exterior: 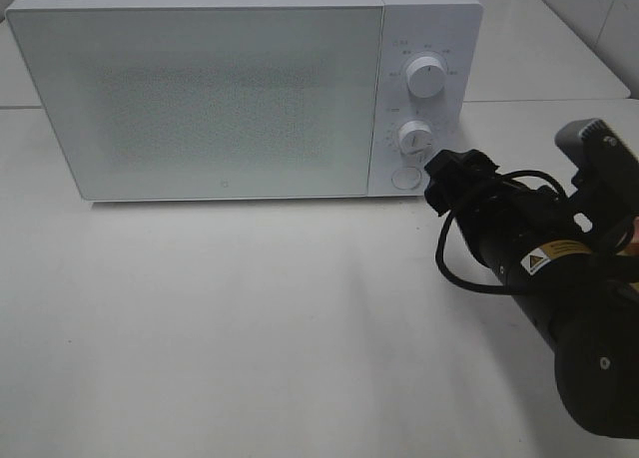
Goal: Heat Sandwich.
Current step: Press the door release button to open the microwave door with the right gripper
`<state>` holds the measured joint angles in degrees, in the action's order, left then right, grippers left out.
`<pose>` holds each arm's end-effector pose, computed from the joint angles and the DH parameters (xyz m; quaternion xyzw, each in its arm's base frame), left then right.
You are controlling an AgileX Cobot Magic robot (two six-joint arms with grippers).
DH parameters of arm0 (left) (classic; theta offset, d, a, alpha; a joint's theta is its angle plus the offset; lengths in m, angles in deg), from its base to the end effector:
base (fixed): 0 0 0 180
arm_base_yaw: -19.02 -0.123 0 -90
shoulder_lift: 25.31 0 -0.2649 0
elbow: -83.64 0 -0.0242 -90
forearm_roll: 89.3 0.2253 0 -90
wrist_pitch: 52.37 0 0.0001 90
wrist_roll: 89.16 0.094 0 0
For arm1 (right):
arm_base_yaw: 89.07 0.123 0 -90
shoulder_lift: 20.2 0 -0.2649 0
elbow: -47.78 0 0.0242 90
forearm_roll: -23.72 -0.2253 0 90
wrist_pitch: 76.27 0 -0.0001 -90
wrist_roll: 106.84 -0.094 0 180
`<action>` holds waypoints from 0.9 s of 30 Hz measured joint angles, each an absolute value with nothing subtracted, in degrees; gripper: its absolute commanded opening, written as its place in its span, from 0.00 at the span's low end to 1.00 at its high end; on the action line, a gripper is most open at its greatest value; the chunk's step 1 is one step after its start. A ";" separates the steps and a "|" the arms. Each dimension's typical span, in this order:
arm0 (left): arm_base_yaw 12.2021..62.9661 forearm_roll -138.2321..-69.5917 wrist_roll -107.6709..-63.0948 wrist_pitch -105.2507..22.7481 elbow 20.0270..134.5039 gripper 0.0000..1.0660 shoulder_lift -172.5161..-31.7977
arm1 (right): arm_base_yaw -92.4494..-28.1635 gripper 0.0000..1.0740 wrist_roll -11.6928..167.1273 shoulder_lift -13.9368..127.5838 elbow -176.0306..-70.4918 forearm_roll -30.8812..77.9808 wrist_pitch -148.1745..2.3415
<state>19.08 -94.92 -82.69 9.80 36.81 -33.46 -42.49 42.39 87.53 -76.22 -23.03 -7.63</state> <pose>-0.0082 -0.0081 0.2670 0.0516 0.8507 -0.0197 0.5227 0.2073 0.1263 0.1497 0.2595 0.7198 0.2505 0.5931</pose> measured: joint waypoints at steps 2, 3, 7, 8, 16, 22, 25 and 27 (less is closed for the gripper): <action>19.08 -94.92 -82.69 9.80 36.81 0.94 -33.46 | -42.49 0.69 34.83 87.53 -76.22 -23.03 -7.63; 19.08 -94.92 -82.69 9.80 36.81 0.94 -33.46 | -42.49 0.68 30.76 87.53 -76.22 -23.03 -7.63; 19.08 -94.92 -82.69 9.80 36.81 0.94 -33.46 | -42.49 0.62 17.76 87.53 -76.22 -23.03 -7.63; 19.08 -94.92 -82.69 9.80 36.81 0.94 -33.46 | -42.49 0.59 13.98 87.53 -76.22 -23.03 -7.63; 19.08 -94.92 -82.69 9.80 36.81 0.94 -33.46 | -42.49 0.24 -3.61 87.53 -76.22 -23.03 -8.26; 19.08 -94.92 -82.69 9.80 36.81 0.94 -33.46 | -42.49 0.00 -4.70 87.53 -76.22 -23.03 -10.55; 19.08 -94.92 -82.69 9.80 36.81 0.94 -33.46 | -42.49 0.00 -5.05 87.53 -76.22 -23.03 -10.72; 19.08 -94.92 -82.69 9.80 36.81 0.94 -33.46 | -42.49 0.00 -5.05 87.53 -76.22 -23.03 -10.84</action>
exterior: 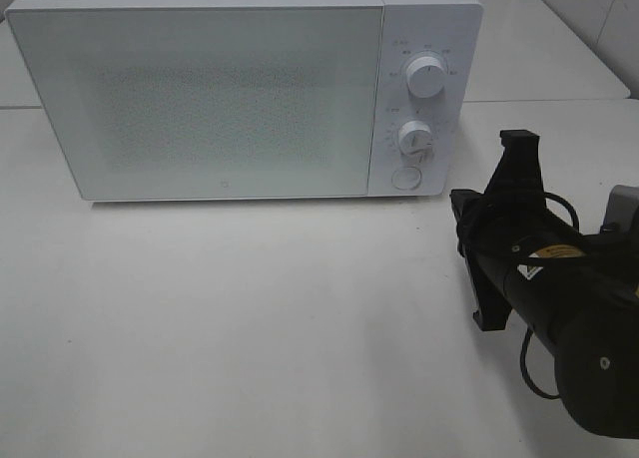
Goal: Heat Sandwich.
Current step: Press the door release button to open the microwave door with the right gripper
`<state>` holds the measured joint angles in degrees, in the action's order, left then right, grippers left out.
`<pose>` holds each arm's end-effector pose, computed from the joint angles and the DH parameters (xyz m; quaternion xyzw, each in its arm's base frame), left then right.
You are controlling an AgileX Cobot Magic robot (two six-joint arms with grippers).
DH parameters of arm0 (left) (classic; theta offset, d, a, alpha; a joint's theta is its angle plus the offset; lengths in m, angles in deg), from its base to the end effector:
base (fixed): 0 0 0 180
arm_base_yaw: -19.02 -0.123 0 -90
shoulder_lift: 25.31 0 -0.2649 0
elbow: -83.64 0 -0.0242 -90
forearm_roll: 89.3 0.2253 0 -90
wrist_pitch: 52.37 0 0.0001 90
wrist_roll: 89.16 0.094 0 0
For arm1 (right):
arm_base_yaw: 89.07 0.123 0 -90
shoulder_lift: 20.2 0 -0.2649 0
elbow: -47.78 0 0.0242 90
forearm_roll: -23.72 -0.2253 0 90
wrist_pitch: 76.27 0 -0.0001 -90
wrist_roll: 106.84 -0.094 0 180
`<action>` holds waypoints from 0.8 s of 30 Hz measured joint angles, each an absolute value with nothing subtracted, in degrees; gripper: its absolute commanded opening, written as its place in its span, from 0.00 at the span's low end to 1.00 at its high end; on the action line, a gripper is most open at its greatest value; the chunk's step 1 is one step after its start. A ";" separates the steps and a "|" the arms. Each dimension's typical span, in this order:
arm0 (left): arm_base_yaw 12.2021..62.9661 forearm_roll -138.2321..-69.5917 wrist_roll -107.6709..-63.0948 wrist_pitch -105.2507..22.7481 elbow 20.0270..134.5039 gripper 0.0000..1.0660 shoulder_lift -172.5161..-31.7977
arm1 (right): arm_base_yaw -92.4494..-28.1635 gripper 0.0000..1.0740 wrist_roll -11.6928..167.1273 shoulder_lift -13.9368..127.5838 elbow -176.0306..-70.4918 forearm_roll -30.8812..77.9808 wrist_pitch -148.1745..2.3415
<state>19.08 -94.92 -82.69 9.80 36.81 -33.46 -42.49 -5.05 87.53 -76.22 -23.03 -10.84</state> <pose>-0.0082 -0.0081 0.2670 0.0516 0.8507 -0.0197 0.5227 0.2062 0.1273 0.1446 0.5364 0.5697 0.4556 0.4245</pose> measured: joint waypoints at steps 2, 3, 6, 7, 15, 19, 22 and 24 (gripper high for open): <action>19.08 -94.92 -82.69 9.80 36.81 0.94 -33.46 | -42.49 0.00 -5.05 87.53 -76.22 -23.03 -11.24; 19.08 -94.92 -82.69 9.80 36.81 0.94 -33.46 | -42.49 0.00 -5.05 87.53 -76.22 -23.03 -11.41; 19.08 -94.92 -82.69 9.80 36.81 0.94 -33.46 | -42.49 0.00 -5.05 87.53 -76.22 -23.03 -12.50; 19.08 -94.92 -82.69 9.80 36.81 0.94 -33.46 | -42.49 0.00 -5.10 87.53 -76.22 -23.03 -12.67; 19.08 -94.92 -82.69 9.80 36.81 0.94 -33.46 | -42.49 0.00 -5.16 87.53 -76.22 -23.03 -13.36; 19.08 -94.92 -82.69 9.80 36.81 0.94 -33.46 | -42.49 0.00 -5.16 87.71 -76.28 -23.26 -13.93; 19.08 -94.92 -82.69 9.80 36.81 0.94 -33.46 | -42.49 0.00 -5.22 89.14 -77.14 -24.06 -14.05; 19.08 -94.92 -82.69 9.80 36.81 0.94 -33.46 | -42.49 0.00 -6.71 92.23 -79.09 -23.60 -14.16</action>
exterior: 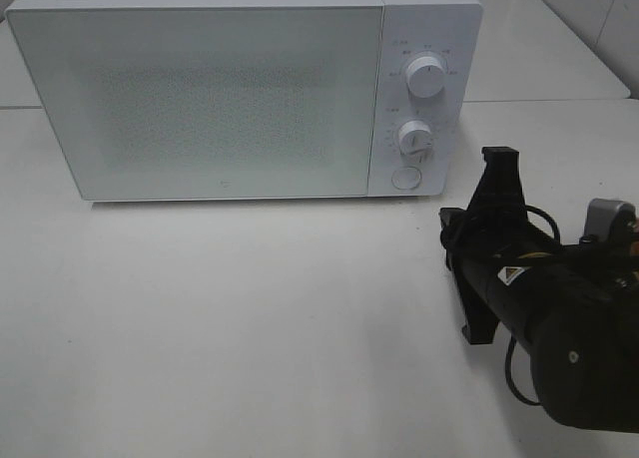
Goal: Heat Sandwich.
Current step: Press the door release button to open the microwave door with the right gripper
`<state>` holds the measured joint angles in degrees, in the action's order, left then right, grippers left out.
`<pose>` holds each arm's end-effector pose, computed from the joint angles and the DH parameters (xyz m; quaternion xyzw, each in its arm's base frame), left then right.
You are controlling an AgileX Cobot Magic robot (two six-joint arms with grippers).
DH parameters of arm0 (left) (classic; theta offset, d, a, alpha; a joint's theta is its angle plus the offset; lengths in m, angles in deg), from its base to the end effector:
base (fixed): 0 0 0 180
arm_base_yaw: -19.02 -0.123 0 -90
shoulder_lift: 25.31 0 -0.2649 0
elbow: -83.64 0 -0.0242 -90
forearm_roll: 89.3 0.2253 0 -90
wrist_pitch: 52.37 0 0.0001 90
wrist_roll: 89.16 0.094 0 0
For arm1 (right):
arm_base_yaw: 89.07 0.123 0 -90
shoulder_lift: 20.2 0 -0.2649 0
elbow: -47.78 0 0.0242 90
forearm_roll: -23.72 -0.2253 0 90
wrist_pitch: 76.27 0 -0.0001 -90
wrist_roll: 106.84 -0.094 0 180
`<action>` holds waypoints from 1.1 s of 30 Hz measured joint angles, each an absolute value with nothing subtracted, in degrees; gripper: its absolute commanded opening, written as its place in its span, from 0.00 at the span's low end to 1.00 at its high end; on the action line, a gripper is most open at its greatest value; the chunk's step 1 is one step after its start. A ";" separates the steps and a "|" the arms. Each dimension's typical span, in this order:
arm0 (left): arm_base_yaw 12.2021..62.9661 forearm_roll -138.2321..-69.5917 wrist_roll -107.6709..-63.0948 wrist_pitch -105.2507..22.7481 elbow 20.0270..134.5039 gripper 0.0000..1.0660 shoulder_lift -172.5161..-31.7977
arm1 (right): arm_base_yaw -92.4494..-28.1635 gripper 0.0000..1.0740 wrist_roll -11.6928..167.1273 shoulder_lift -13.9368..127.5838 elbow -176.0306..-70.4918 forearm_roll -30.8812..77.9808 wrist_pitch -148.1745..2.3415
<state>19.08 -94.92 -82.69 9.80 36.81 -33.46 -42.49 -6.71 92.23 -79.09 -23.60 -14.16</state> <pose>-0.0082 -0.0081 0.2670 0.0516 0.8507 -0.0197 0.5227 0.2136 0.1369 0.1271 0.5577 0.5838 0.4335 0.4004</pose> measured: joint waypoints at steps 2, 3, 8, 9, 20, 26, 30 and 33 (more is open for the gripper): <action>19.08 -94.92 -82.69 9.80 36.81 0.94 -33.46 | -42.89 0.00 -8.31 94.18 -80.35 -22.06 -14.22; 19.08 -94.92 -82.69 9.80 36.81 0.94 -33.46 | -42.89 0.00 -8.31 94.18 -80.35 -22.06 -14.22; 19.08 -94.92 -82.69 9.80 36.81 0.94 -33.46 | -45.81 0.00 -11.23 98.13 -83.90 -16.16 -15.94; 19.08 -94.92 -82.69 9.80 36.81 0.94 -33.46 | -46.90 0.00 -11.52 99.05 -85.22 -14.55 -16.39; 19.08 -94.92 -82.69 9.80 36.81 0.94 -33.46 | -52.69 0.00 -11.64 103.46 -91.98 -9.45 -20.75; 19.08 -94.92 -82.69 9.80 36.81 0.94 -33.46 | -55.04 0.00 -11.64 105.64 -95.87 -7.50 -21.95; 19.08 -94.92 -82.69 9.80 36.81 0.94 -33.46 | -55.72 0.00 -11.64 107.19 -97.59 -7.10 -22.30; 19.08 -94.92 -82.69 9.80 36.81 0.94 -33.40 | -56.07 0.00 -11.64 108.33 -98.80 -6.70 -22.12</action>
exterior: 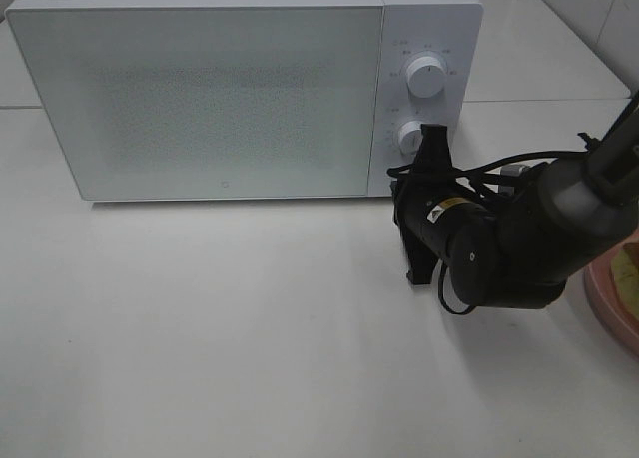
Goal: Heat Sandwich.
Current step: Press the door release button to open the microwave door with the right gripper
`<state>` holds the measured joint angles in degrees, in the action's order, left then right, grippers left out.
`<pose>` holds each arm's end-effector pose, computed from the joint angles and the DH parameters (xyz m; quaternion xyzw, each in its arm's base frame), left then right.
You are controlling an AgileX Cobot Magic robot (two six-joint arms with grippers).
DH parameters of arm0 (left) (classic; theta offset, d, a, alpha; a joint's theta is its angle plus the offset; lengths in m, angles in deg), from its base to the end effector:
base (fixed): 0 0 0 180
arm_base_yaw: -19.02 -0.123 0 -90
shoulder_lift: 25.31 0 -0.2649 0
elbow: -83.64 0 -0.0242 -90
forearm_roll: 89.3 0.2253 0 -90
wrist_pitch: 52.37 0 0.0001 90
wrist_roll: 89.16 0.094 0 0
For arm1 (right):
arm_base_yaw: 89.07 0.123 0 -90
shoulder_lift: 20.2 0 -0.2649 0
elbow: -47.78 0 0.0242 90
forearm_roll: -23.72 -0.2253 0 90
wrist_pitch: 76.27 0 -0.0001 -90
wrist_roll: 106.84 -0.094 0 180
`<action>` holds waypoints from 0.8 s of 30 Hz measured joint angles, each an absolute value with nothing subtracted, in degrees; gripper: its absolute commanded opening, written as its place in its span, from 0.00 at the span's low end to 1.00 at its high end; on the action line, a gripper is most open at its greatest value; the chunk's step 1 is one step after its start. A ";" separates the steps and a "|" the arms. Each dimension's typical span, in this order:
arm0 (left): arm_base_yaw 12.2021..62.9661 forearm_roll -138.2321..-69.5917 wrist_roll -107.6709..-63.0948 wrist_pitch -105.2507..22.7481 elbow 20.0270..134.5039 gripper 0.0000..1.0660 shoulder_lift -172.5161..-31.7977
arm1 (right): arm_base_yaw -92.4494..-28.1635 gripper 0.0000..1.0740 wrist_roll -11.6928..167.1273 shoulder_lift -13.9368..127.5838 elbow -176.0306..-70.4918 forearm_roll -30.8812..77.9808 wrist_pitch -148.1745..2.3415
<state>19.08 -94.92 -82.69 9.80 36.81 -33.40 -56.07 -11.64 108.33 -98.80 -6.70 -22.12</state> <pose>-0.0084 -0.0081 0.2670 0.0516 0.8505 -0.0197 0.5231 0.3039 0.1514 0.0914 0.5650 0.5924 0.4448 0.3633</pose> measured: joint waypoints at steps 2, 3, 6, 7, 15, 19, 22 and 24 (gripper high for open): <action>19.08 -94.92 -82.69 9.80 36.81 0.94 -33.40 | -56.47 0.00 -11.64 109.25 -99.54 -6.53 -21.21; 19.08 -94.92 -82.69 9.80 36.81 0.94 -33.40 | -56.47 0.00 -11.64 109.25 -99.54 -6.53 -21.21; 19.08 -94.92 -82.69 9.80 36.81 0.94 -33.40 | -56.93 0.00 -11.58 109.82 -100.11 -6.59 -20.35; 19.08 -94.92 -82.69 9.80 36.81 0.94 -33.40 | -56.93 0.00 -11.58 109.82 -100.11 -6.59 -20.35; 19.08 -94.92 -82.69 9.80 36.81 0.94 -33.40 | -57.10 0.00 -11.46 111.77 -101.49 -7.73 -18.17; 19.08 -94.92 -82.69 9.80 36.81 0.94 -33.34 | -57.16 0.00 -11.06 112.00 -102.41 -7.85 -18.34; 19.08 -94.92 -82.69 9.80 36.81 0.94 -33.34 | -57.21 0.00 -10.95 112.11 -102.86 -7.79 -19.03; 19.08 -94.92 -82.69 9.80 36.81 0.94 -33.34 | -57.21 0.00 -10.78 112.34 -103.38 -8.08 -20.18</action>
<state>19.08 -94.92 -82.69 9.80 36.81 -33.34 -57.21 -10.78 112.34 -103.38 -8.08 -20.18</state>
